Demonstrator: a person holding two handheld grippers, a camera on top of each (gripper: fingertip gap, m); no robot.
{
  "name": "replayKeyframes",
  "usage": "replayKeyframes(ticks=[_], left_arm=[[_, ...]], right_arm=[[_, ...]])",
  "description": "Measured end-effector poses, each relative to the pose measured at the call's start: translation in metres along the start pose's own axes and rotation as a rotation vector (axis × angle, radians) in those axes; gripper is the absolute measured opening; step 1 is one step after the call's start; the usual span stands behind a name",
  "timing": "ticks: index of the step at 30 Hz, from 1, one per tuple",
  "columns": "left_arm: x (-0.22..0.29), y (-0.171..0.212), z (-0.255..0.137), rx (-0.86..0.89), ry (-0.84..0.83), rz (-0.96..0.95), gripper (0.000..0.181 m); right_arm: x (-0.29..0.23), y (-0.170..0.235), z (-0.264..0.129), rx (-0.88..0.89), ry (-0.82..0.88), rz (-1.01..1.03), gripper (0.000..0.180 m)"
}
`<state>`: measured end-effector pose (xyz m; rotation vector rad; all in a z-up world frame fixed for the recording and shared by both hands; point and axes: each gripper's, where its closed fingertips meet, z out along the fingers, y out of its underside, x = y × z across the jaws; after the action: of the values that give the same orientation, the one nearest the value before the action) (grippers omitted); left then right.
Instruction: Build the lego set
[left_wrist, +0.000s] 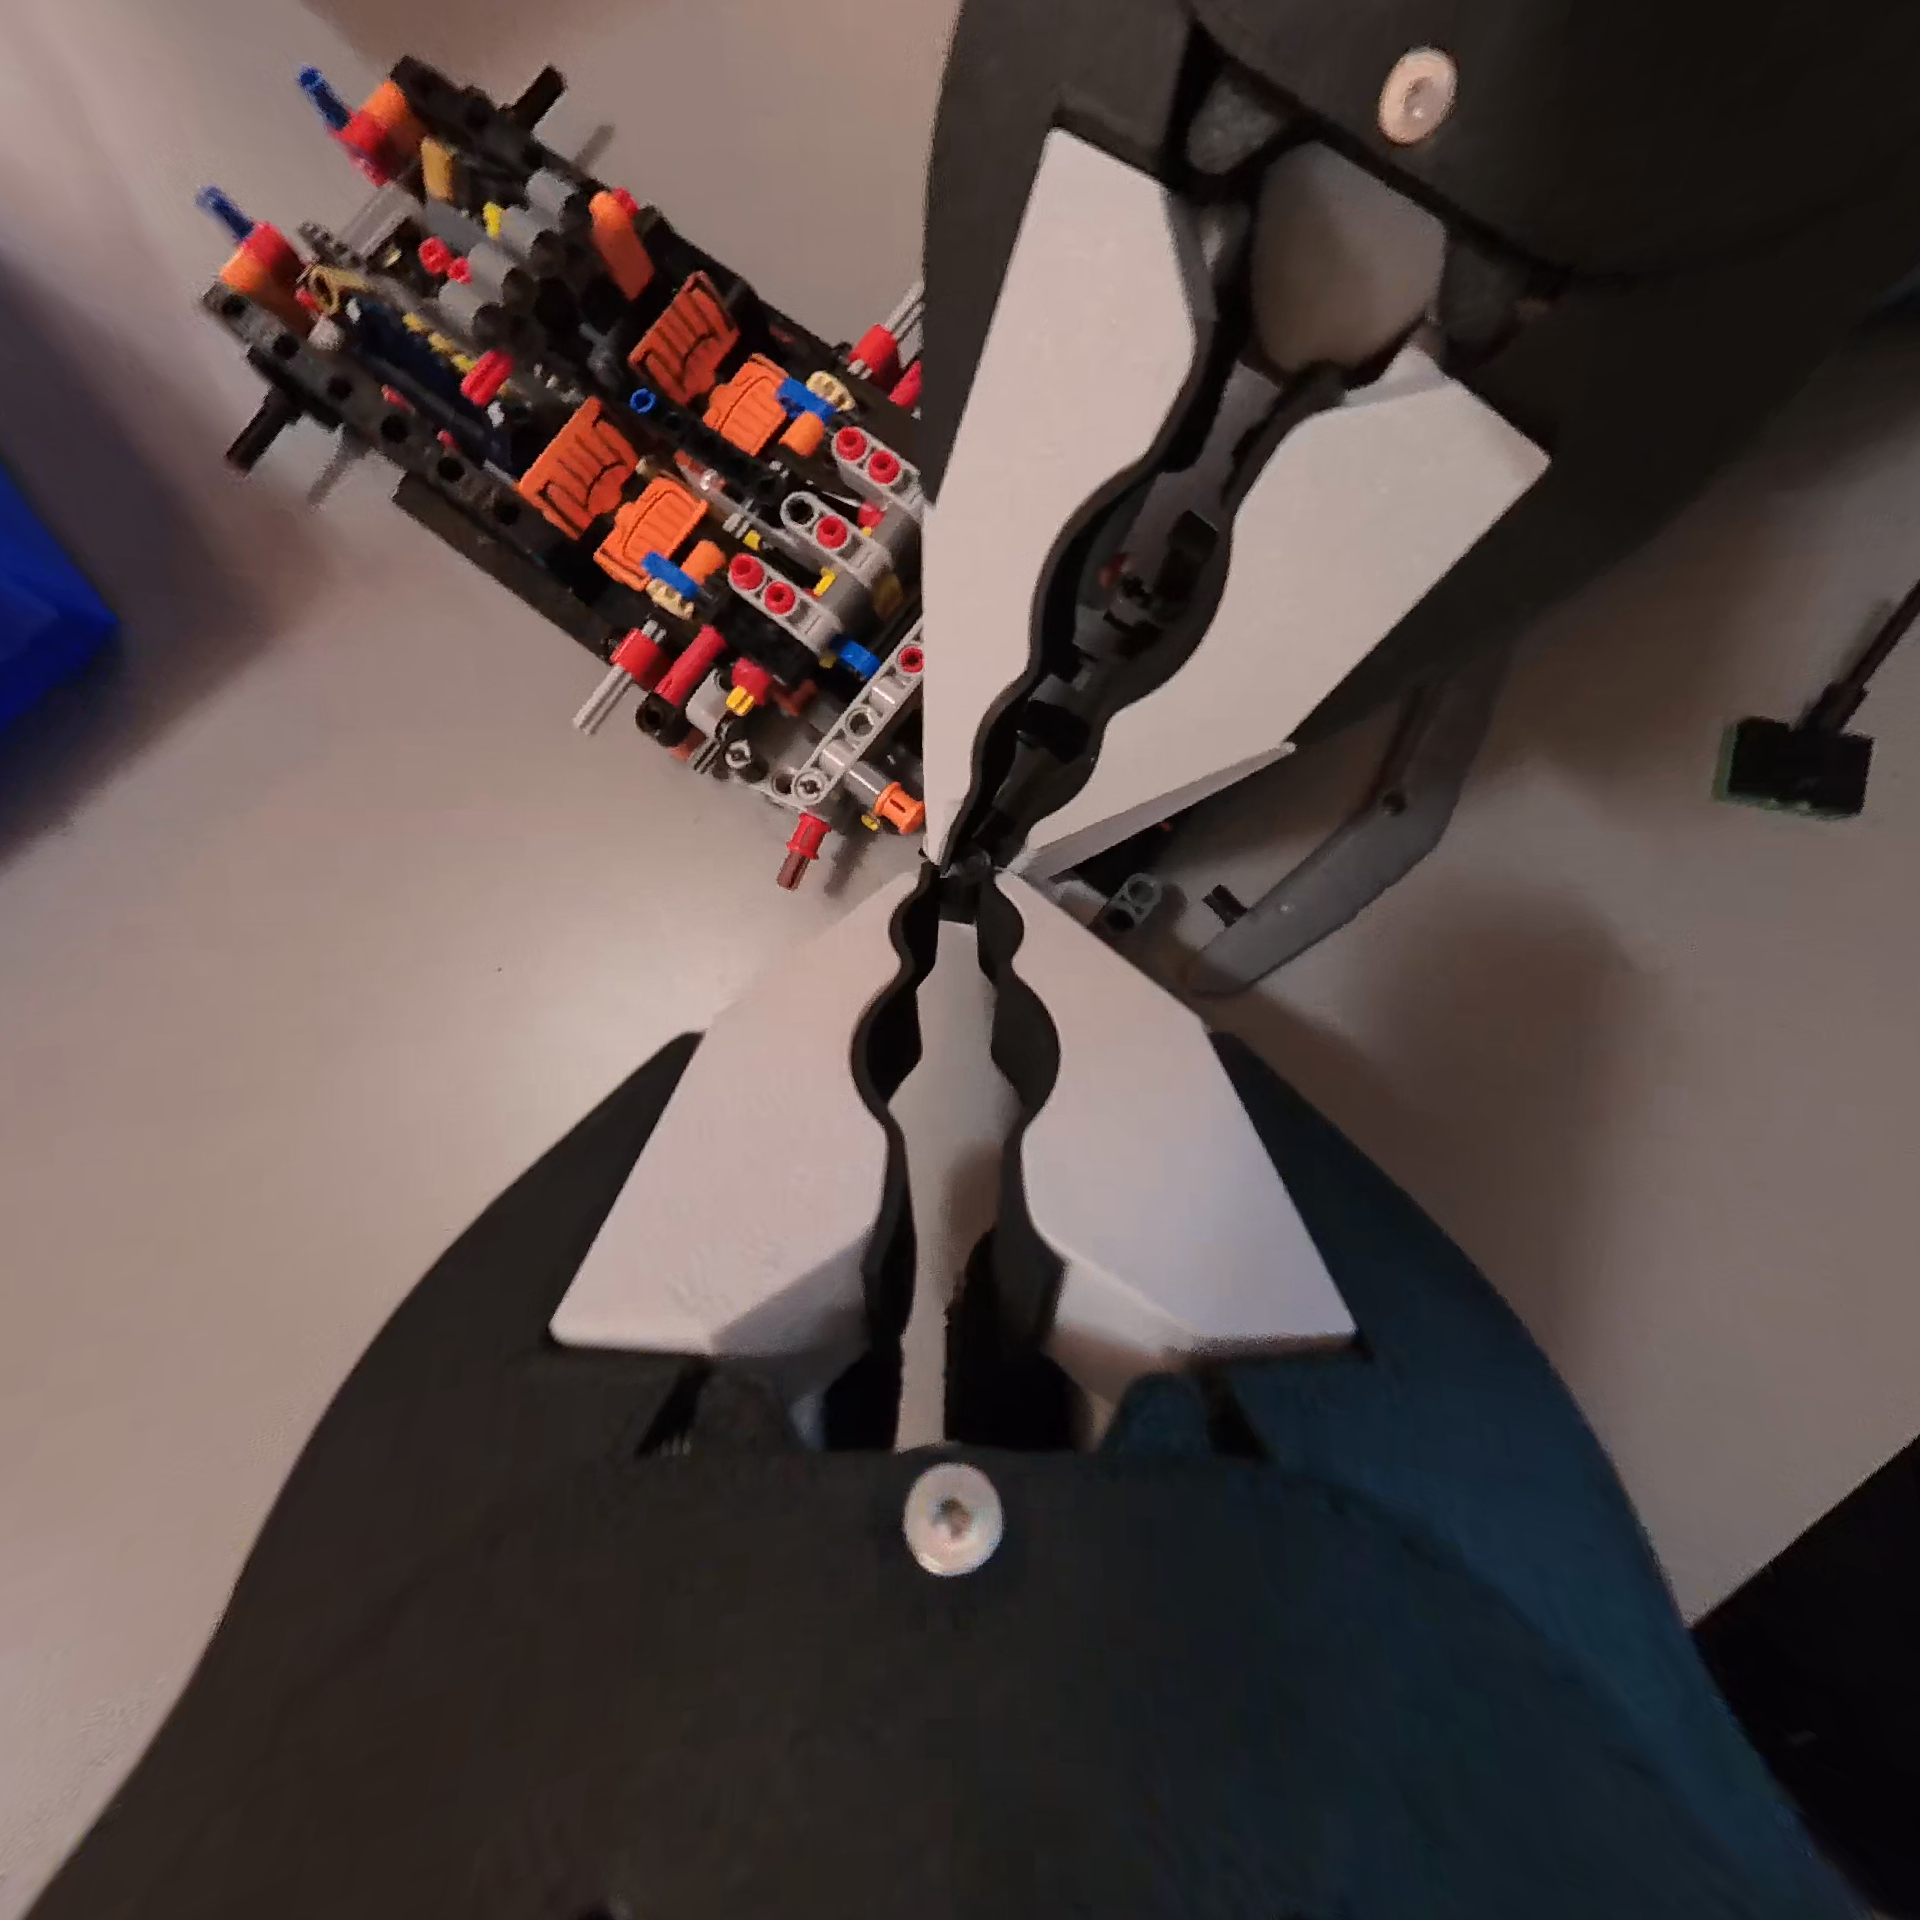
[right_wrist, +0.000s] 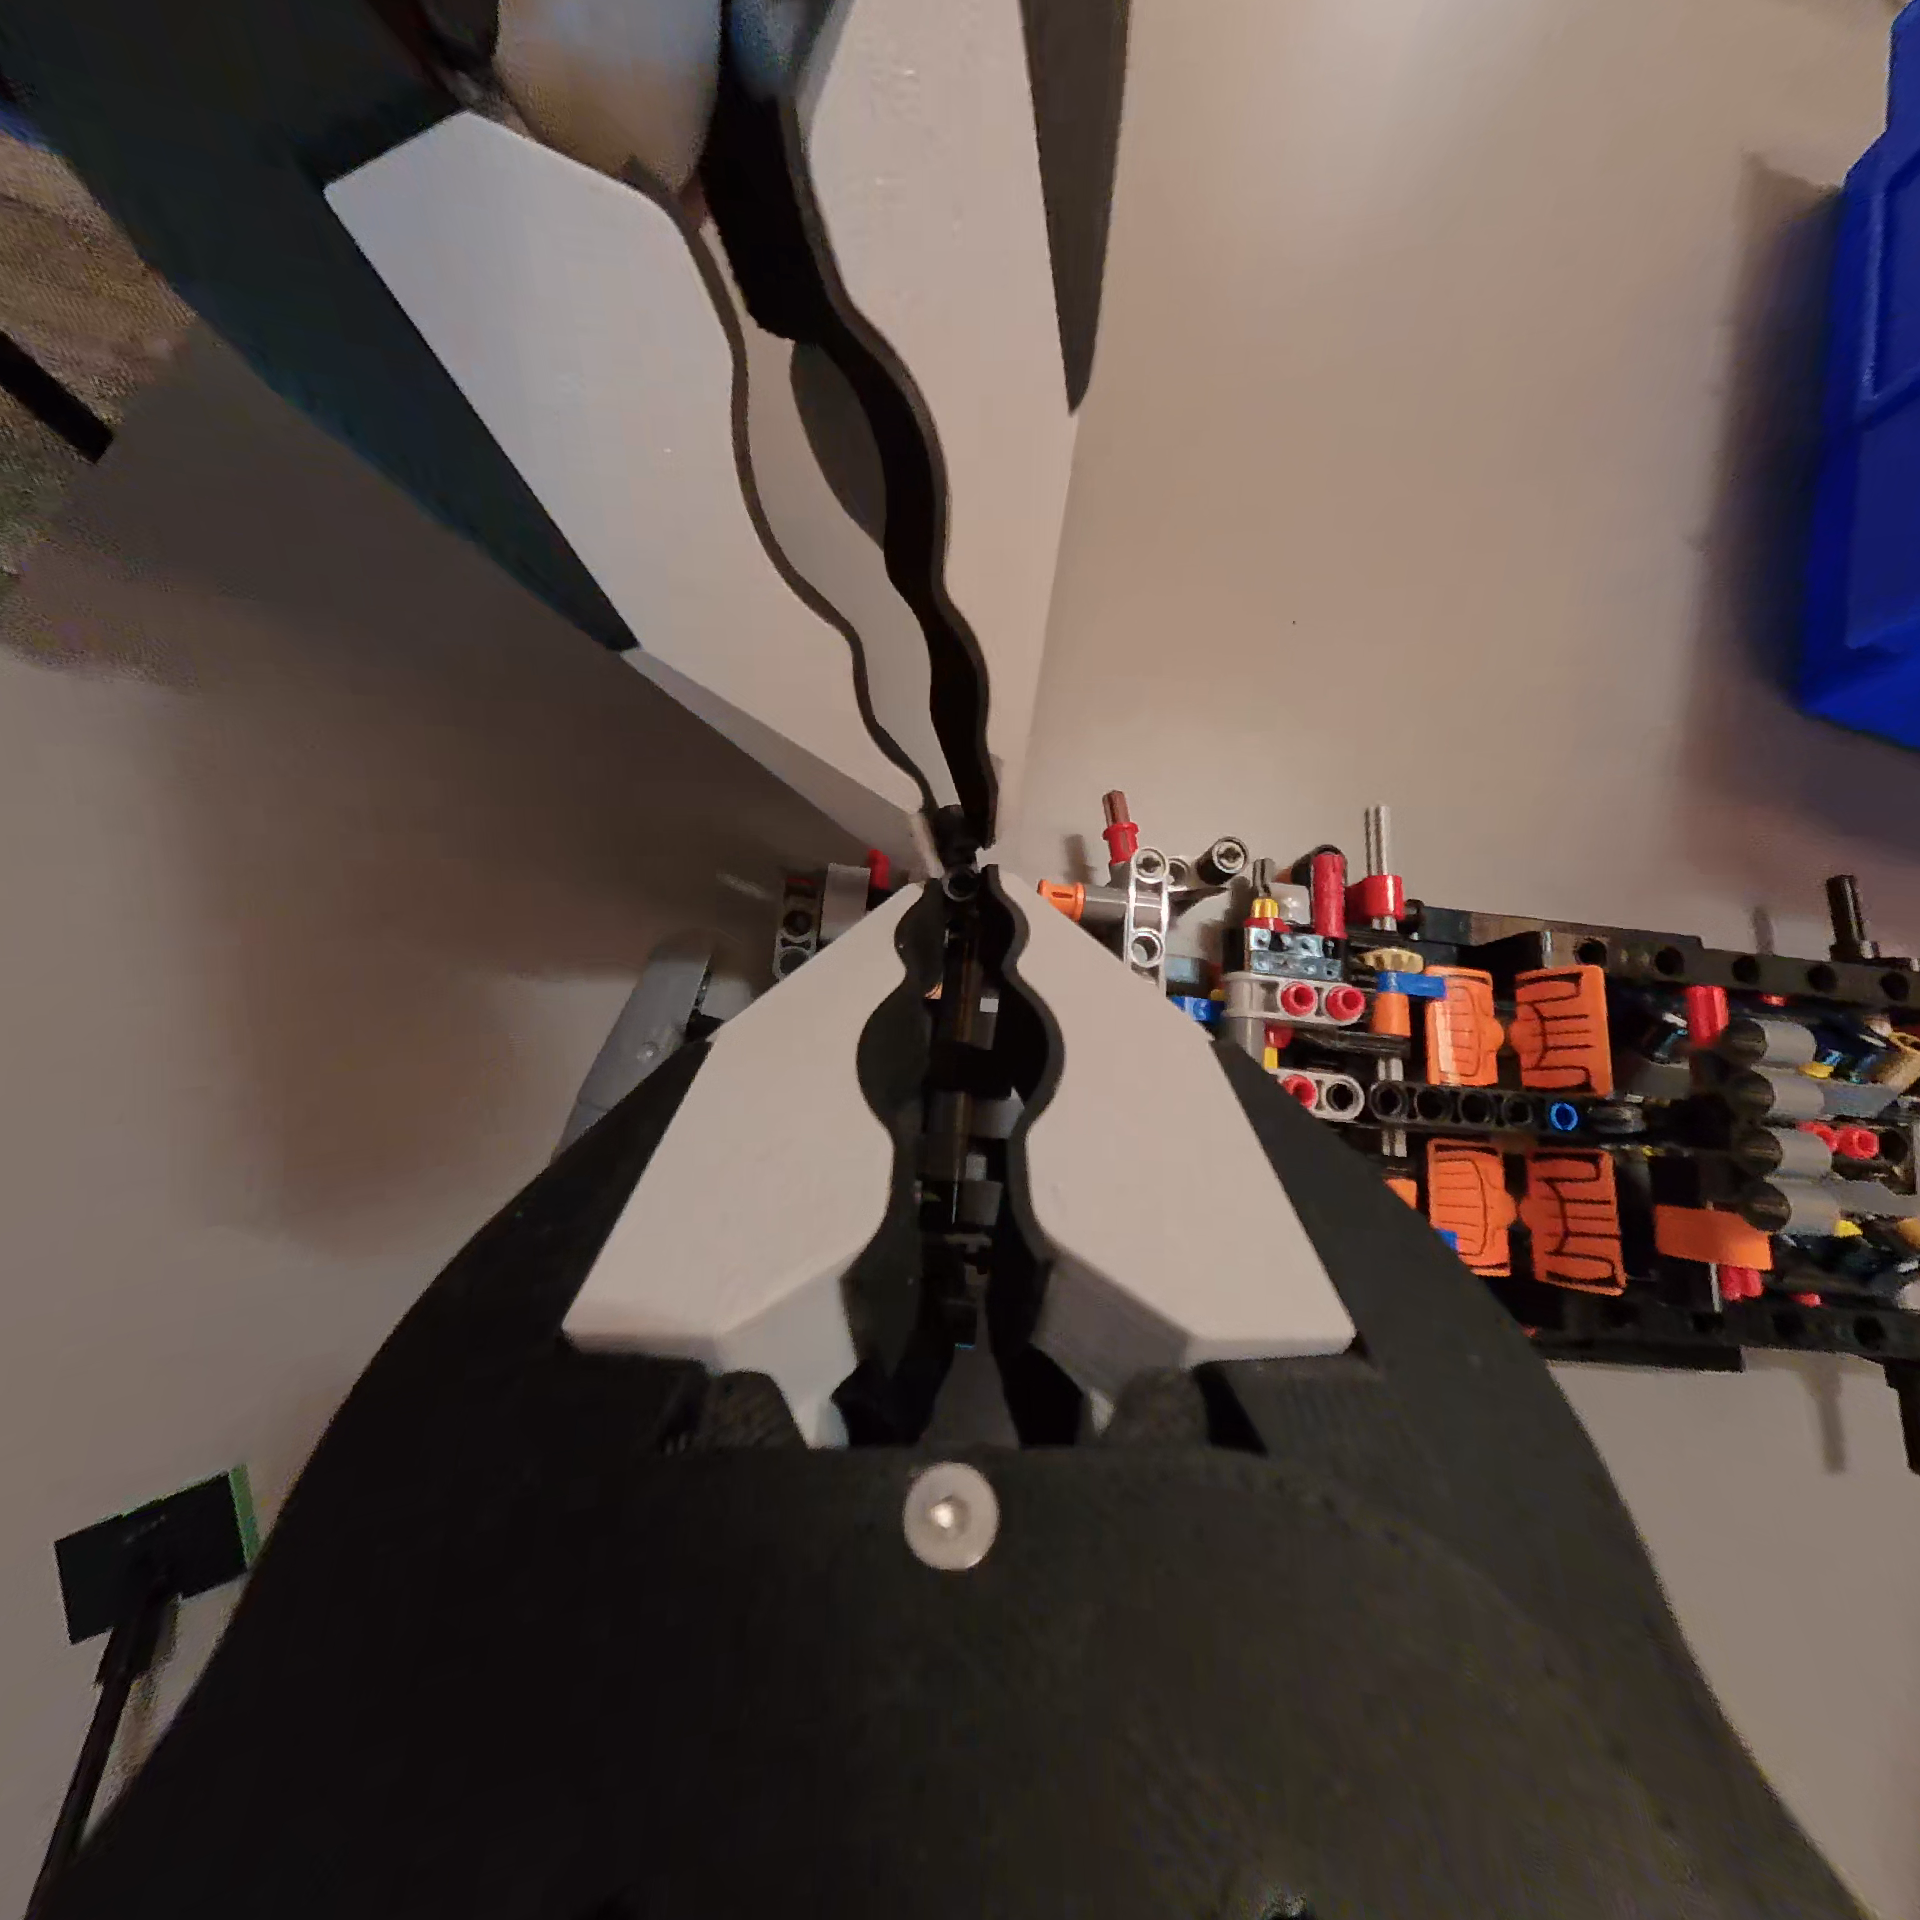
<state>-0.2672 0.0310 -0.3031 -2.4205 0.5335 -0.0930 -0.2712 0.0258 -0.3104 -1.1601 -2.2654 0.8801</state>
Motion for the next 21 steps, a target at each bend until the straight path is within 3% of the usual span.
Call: replayKeyframes(ticks=[14, 18, 21], left_arm=[[-0.010, -0.004, 0.002, 0.156, -0.159, -0.519, 0.004], [-0.013, -0.007, 0.002, 0.332, -0.092, -0.799, 0.004], [-0.011, -0.009, -0.002, 0.401, -0.064, -0.779, 0.003]], right_arm=[[0.007, -0.001, 0.002, -0.001, 0.072, 0.042, 0.004], [0.009, -0.001, 0.002, -0.002, 0.094, 0.052, 0.004], [0.007, -0.001, 0.001, 0.004, 0.076, 0.048, 0.004]])
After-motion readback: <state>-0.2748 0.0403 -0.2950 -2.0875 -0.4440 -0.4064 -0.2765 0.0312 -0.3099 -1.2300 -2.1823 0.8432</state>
